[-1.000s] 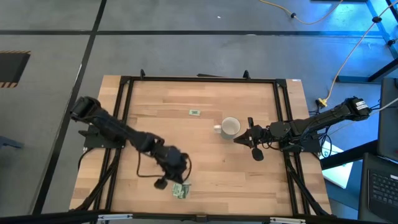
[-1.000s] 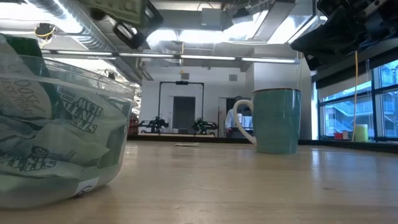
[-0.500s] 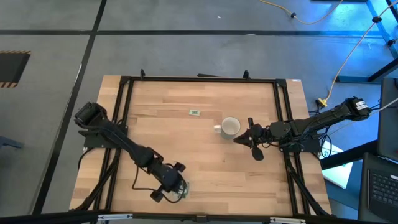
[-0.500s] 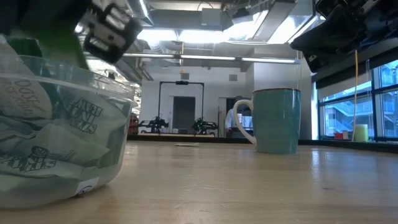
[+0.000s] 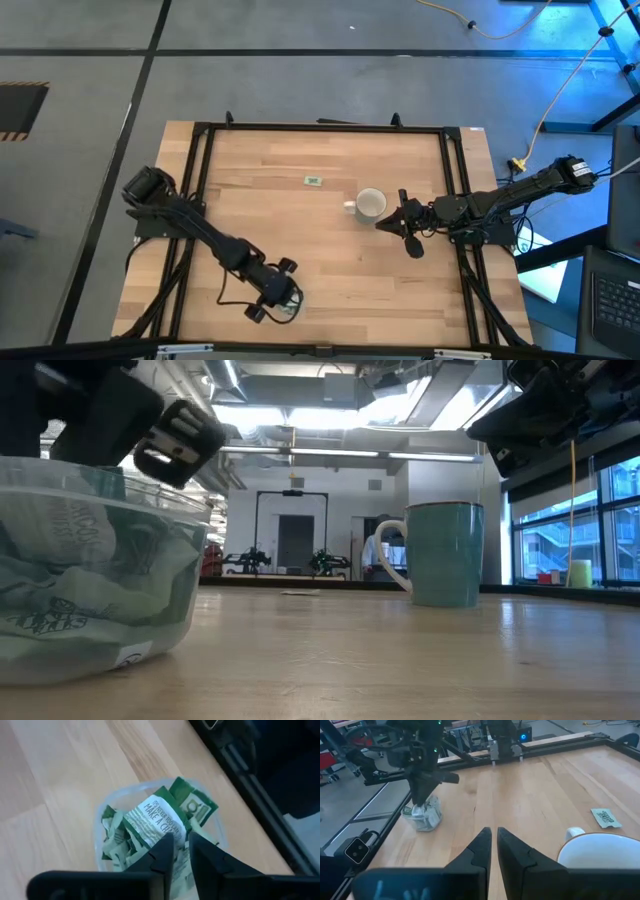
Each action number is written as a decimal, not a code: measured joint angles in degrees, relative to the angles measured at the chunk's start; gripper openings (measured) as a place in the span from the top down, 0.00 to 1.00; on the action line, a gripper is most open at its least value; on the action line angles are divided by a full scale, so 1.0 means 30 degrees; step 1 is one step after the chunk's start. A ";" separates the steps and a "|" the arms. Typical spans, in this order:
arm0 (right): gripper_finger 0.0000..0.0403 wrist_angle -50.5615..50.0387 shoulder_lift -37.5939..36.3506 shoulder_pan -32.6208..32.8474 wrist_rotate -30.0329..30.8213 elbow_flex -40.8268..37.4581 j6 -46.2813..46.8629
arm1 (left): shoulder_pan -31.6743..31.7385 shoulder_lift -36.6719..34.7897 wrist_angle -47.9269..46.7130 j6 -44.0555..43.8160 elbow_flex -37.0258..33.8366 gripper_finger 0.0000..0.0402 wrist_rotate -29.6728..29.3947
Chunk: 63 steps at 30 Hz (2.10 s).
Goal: Pick and place Stevia / Truvia into bins
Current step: Put the green stevia packet into the transparent bin, then put the light green stevia packet into the transparent bin
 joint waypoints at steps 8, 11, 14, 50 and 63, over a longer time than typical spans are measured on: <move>0.91 0.0000 0.0000 0.0006 0.0000 0.0000 -0.0022 | 0.0047 -0.1996 -0.0158 0.0026 0.0000 0.79 -0.0137; 0.91 0.0000 0.0000 0.0000 0.0000 0.0000 -0.0128 | 0.0315 -0.3026 -0.0954 -0.0124 0.0000 0.78 -0.1660; 0.91 -0.0007 0.0000 0.0000 0.0000 0.0000 -0.0549 | 0.0986 -0.3902 -0.2336 -0.0218 0.0000 0.78 -0.3671; 0.91 -0.0117 0.0000 -0.0015 0.0005 0.0000 -0.3125 | 1.7576 0.2309 0.2428 0.5900 0.0000 0.68 -0.0937; 0.91 -0.0168 0.0000 -0.0011 0.0007 0.0000 -0.3748 | 1.7840 0.3841 0.2566 0.5908 0.0058 0.75 -0.0877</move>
